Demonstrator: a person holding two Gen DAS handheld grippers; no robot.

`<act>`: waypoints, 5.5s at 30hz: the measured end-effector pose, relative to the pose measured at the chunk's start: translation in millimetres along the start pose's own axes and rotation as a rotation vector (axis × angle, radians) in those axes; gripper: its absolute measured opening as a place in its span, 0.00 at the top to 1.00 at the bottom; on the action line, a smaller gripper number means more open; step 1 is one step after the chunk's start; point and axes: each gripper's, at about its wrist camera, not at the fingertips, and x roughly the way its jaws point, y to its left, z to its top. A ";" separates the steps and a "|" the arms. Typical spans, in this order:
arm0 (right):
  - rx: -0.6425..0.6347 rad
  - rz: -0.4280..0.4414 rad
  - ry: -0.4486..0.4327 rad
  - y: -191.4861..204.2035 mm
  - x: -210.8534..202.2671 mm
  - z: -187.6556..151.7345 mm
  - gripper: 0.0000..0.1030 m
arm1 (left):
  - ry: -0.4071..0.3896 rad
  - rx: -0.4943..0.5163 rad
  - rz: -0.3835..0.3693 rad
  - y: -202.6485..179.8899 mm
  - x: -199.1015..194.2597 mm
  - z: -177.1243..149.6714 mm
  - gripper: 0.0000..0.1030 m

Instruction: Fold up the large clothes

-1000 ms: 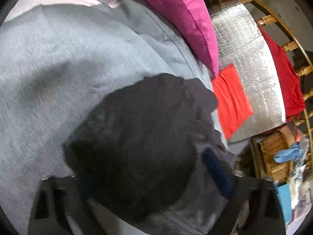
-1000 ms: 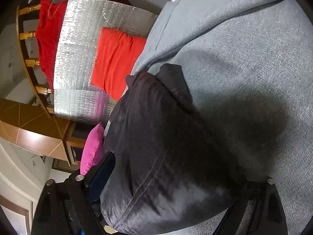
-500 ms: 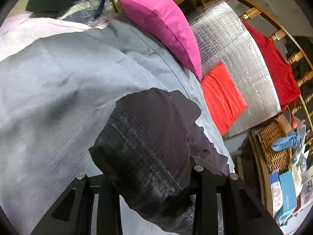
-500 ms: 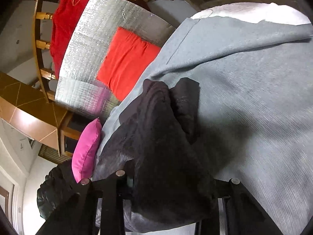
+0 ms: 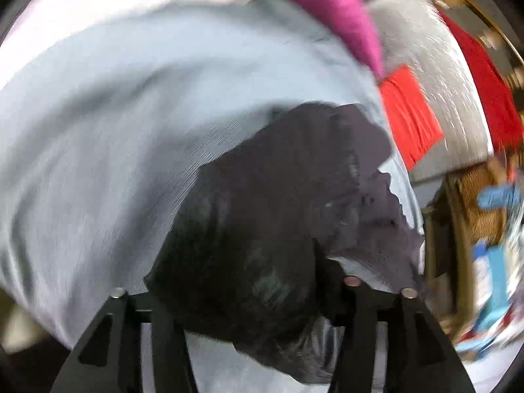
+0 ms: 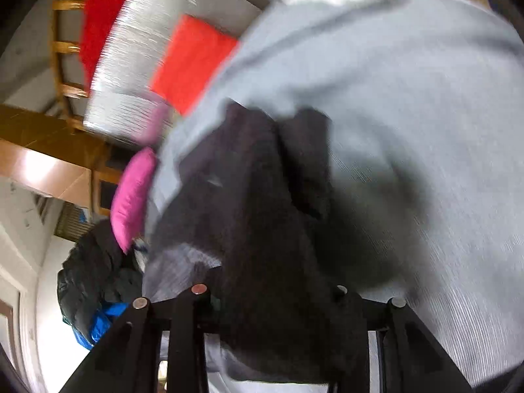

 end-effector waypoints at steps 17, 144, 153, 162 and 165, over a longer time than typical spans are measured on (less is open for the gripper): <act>-0.368 -0.082 -0.154 114.6 -39.1 59.9 0.21 | -0.170 0.351 0.199 -129.5 6.4 82.2 0.18; -0.447 -0.187 0.047 41.8 28.6 83.8 0.34 | 0.029 0.499 0.380 -77.6 79.8 90.7 0.10; -0.266 -0.049 0.055 12.8 -1.9 113.8 0.28 | 0.069 0.408 0.183 -71.2 66.0 109.6 0.10; -0.128 0.248 0.254 -8.6 38.4 113.0 0.12 | 0.274 0.503 0.072 -86.3 113.6 103.5 0.02; -0.183 0.264 0.294 11.3 58.1 103.8 0.12 | 0.333 0.544 -0.007 -102.3 119.6 88.7 0.02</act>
